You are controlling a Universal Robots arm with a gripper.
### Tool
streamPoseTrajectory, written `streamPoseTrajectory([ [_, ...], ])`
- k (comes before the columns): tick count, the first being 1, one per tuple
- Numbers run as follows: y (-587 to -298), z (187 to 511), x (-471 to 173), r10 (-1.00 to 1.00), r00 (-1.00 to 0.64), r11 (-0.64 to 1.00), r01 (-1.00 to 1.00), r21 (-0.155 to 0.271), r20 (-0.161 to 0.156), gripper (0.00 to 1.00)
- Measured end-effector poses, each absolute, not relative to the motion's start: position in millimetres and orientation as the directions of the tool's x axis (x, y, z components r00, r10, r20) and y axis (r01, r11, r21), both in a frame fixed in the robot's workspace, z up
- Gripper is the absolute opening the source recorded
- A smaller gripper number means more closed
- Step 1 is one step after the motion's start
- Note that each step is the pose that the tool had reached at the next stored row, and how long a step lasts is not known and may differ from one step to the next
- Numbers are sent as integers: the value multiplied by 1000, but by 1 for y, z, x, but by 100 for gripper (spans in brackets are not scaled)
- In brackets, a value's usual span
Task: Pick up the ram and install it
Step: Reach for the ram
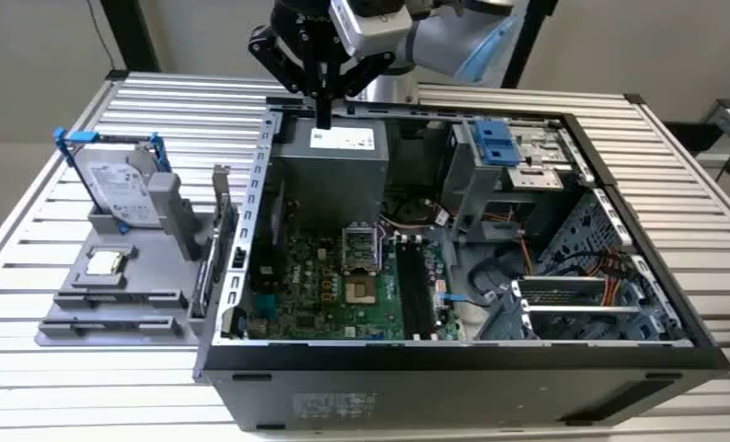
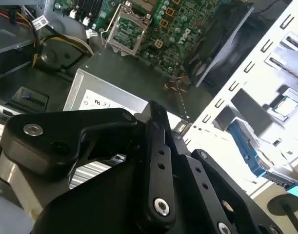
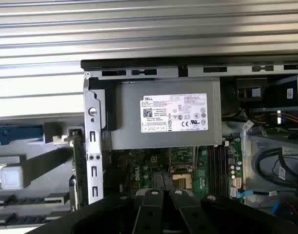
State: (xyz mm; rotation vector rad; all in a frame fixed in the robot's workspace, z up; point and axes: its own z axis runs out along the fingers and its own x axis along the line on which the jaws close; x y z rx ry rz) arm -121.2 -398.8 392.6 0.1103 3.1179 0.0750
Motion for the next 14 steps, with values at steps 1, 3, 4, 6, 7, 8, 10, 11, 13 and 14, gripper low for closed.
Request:
streamPoseTrajectory([
  [1,-399,393,-121,71,-997,996,70,49,-19,0],
  [3,-399,393,-121,71,-997,996,70,49,-19,0],
  [4,-399,393,-121,71,-997,996,70,49,-19,0],
  [6,-399,393,-122,71,-997,996,70,49,-19,0],
  [7,-399,393,-122,71,-997,996,70,49,-19,0],
  [8,-399,393,-122,71,-997,996,70,49,-19,0],
  [10,-399,393,-123,71,-997,996,70,49,-19,0],
  [11,-399,393,-124,71,-997,996,70,49,-19,0],
  [13,-399,393,-125,71,-997,996,70,49,-19,0],
  [14,-399,393,-126,71,-997,996,70,49,-19,0],
])
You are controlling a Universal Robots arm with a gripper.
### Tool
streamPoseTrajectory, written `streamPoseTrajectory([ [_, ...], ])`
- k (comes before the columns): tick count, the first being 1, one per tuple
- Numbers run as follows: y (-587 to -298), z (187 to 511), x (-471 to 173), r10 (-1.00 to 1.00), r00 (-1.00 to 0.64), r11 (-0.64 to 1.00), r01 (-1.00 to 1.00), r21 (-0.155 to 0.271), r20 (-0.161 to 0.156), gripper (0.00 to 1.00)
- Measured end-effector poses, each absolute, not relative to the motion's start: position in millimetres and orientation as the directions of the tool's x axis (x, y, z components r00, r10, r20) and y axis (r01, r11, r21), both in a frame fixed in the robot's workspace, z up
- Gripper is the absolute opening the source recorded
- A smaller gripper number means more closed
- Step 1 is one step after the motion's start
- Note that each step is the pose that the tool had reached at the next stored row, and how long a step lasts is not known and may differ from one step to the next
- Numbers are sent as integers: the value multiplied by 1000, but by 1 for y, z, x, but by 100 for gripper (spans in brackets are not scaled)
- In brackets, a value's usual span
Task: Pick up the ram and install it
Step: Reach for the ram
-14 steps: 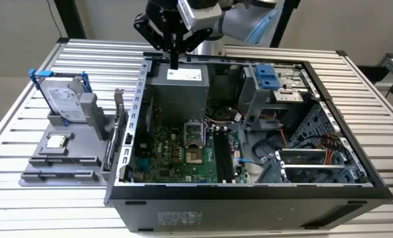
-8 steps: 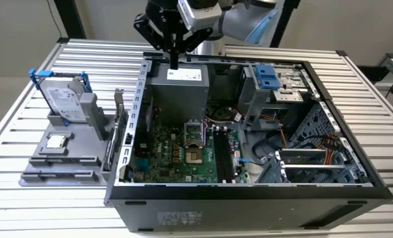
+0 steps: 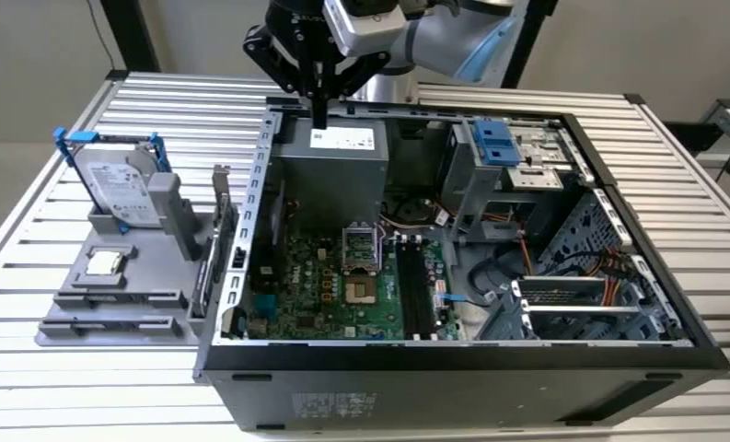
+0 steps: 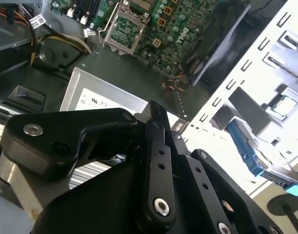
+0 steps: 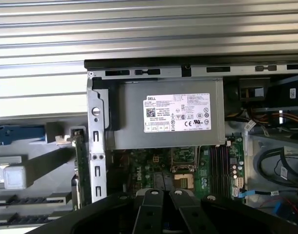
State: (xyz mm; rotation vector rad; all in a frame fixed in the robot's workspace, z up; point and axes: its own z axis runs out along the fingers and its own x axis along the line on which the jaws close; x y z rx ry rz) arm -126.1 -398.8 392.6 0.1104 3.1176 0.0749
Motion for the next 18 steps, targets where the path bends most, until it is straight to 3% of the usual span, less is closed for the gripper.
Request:
streamPoseTrajectory([
  [18,-399,393,-138,71,-997,996,70,49,-17,0],
])
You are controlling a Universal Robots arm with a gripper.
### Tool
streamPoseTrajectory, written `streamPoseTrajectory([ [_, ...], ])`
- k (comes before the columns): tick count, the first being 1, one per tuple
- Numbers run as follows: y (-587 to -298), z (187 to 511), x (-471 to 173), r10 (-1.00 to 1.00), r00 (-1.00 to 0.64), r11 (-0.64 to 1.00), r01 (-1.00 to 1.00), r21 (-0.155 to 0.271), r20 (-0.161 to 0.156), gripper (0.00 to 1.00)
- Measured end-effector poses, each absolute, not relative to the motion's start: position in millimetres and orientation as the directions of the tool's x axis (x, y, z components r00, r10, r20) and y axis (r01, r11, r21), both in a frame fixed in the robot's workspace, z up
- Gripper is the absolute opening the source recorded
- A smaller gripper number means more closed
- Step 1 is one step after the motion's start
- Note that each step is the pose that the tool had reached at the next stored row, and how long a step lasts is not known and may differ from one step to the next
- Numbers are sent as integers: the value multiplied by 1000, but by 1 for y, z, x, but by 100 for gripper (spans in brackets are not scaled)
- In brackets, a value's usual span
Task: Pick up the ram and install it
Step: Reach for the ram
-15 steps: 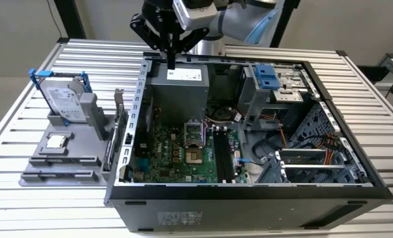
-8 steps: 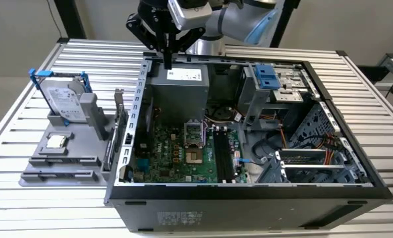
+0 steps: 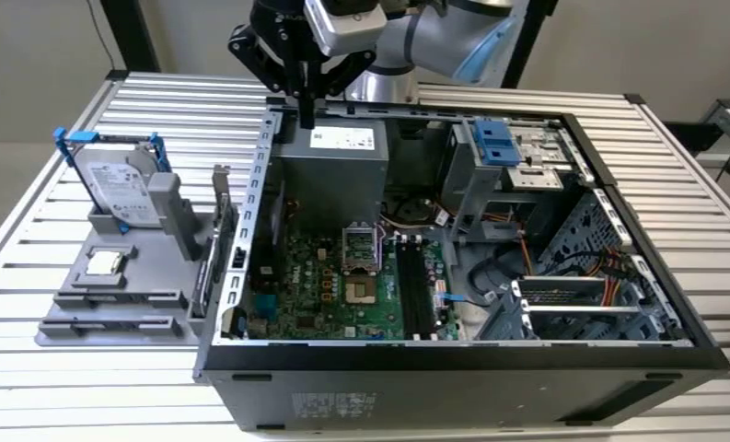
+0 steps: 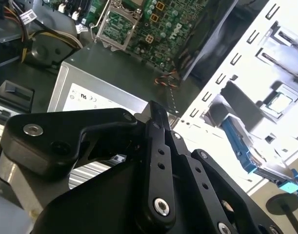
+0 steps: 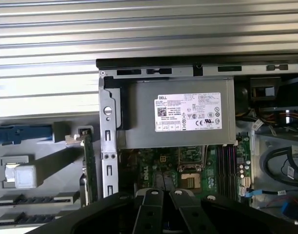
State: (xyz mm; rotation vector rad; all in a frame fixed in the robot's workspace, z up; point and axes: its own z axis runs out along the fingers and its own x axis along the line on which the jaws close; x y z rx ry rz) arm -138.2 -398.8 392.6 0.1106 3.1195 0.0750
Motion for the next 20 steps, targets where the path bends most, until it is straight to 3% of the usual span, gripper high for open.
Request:
streamPoseTrajectory([
  [20,-399,393,-143,71,-997,996,71,49,-16,0],
])
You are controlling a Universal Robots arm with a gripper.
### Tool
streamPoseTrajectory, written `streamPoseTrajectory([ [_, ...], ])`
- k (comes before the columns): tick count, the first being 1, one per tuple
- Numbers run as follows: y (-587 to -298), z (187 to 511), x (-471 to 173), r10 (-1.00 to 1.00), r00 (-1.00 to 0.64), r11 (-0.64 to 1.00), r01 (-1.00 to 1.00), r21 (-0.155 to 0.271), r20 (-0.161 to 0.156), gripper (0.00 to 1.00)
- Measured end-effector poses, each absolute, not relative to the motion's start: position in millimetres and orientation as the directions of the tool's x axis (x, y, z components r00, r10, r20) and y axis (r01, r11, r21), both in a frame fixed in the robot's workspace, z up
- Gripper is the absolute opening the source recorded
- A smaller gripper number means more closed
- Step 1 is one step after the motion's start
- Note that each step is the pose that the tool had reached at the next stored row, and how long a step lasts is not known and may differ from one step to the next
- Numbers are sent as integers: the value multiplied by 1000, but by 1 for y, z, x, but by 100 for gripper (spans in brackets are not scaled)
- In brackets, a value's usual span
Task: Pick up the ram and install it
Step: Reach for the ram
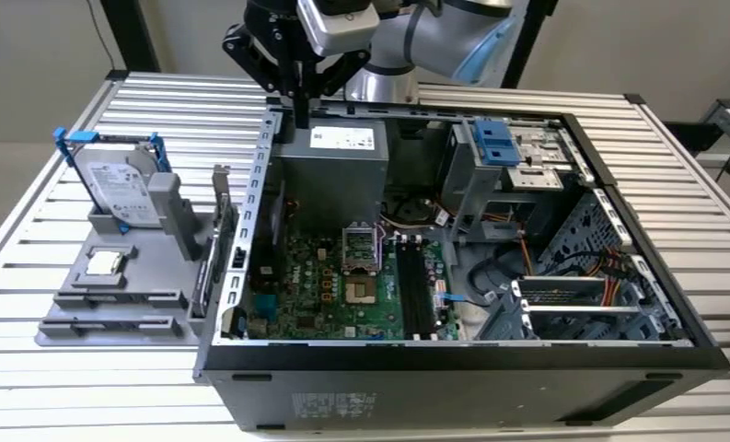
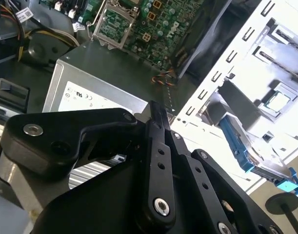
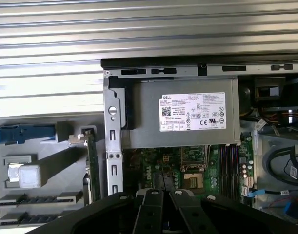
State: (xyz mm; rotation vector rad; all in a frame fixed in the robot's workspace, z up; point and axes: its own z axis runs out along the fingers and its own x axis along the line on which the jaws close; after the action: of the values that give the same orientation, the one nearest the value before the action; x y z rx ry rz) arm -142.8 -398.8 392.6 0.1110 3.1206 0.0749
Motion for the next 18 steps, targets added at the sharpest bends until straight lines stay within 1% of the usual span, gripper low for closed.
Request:
streamPoseTrajectory([
  [18,-399,393,-157,71,-997,996,70,49,-16,0],
])
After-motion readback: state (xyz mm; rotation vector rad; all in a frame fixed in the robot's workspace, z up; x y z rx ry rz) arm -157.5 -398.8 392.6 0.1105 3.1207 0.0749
